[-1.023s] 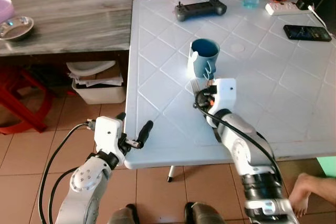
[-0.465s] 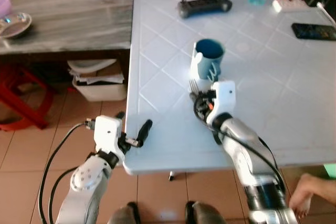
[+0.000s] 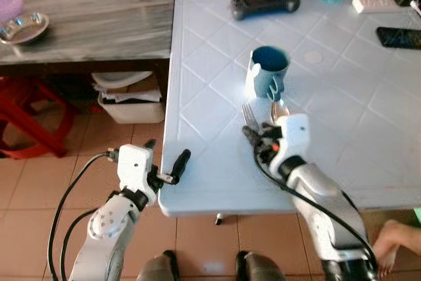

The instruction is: Setting the table

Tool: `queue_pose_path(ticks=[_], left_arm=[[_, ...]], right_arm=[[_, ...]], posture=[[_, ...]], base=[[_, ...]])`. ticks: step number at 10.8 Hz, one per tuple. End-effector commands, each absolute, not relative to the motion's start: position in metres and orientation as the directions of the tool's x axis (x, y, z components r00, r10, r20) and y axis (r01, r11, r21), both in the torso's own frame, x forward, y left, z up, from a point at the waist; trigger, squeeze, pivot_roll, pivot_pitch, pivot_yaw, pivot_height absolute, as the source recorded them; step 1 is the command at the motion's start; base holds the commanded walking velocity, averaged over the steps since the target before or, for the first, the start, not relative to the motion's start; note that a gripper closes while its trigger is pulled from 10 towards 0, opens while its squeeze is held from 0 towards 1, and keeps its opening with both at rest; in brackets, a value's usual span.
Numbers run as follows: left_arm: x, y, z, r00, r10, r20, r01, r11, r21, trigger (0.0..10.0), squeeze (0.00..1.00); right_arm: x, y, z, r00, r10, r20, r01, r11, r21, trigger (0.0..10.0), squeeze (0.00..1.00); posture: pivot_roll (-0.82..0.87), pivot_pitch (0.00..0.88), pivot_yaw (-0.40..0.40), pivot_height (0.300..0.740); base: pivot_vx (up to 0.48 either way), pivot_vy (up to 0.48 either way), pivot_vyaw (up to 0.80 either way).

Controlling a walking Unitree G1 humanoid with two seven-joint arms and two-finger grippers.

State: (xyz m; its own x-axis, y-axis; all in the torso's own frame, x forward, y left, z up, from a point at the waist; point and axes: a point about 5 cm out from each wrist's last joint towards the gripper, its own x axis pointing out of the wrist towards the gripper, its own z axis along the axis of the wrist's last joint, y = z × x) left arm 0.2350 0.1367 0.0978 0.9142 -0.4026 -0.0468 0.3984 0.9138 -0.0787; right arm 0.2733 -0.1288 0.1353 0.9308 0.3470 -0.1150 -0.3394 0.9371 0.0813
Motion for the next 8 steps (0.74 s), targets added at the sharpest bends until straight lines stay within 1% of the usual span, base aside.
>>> queue_pose_path(ticks=[1,2,3,4,5,6,7,8], left_arm=[[0.235,0.138,0.096,0.912,-0.407,-0.054,0.402,0.912,-0.080,10.0,0.00],[0.235,0.137,0.096,0.911,-0.408,-0.054,0.403,0.911,-0.081,10.0,0.00],[0.234,0.137,0.095,0.911,-0.408,-0.057,0.403,0.911,-0.082,10.0,0.00],[0.234,0.138,0.095,0.912,-0.407,-0.059,0.402,0.912,-0.082,10.0,0.00],[0.234,0.137,0.095,0.912,-0.406,-0.059,0.400,0.912,-0.084,10.0,0.00],[0.234,0.136,0.094,0.911,-0.407,-0.059,0.402,0.912,-0.085,10.0,0.00],[0.234,0.136,0.094,0.912,-0.406,-0.060,0.400,0.912,-0.085,10.0,0.00],[0.233,0.137,0.094,0.913,-0.403,-0.062,0.398,0.914,-0.085,10.0,0.00]], right_arm=[[0.271,-0.129,0.142,0.936,0.342,-0.083,-0.335,0.939,0.080,10.0,0.78],[0.268,-0.129,0.140,0.931,0.350,-0.109,-0.343,0.936,0.078,10.0,0.75],[0.263,-0.129,0.132,0.917,0.365,-0.159,-0.358,0.931,0.072,10.0,0.32],[0.261,-0.129,0.124,0.904,0.378,-0.199,-0.372,0.926,0.065,10.0,0.05],[0.262,-0.128,0.119,0.893,0.393,-0.220,-0.387,0.919,0.072,10.0,0.00],[0.265,-0.127,0.117,0.890,0.396,-0.227,-0.391,0.918,0.067,10.0,0.00],[0.268,-0.130,0.113,0.891,0.380,-0.250,-0.380,0.924,0.048,0.0,0.00],[0.270,-0.133,0.112,0.892,0.366,-0.266,-0.374,0.927,0.024,0.0,0.00]], posture=[[-0.02,0.185,0.049,0.740],[-0.02,0.183,0.048,0.740],[-0.02,0.182,0.045,0.740],[-0.02,0.181,0.046,0.740],[-0.02,0.180,0.045,0.740],[-0.02,0.179,0.044,0.740],[-0.02,0.179,0.040,0.740],[-0.02,0.179,0.041,0.740]], base=[[0.000,0.000,0.00],[0.000,0.000,0.00],[0.000,0.000,0.00],[0.000,0.000,0.00],[0.000,0.000,0.00],[0.000,0.000,0.00],[0.000,0.000,0.00],[0.000,0.000,0.00]])
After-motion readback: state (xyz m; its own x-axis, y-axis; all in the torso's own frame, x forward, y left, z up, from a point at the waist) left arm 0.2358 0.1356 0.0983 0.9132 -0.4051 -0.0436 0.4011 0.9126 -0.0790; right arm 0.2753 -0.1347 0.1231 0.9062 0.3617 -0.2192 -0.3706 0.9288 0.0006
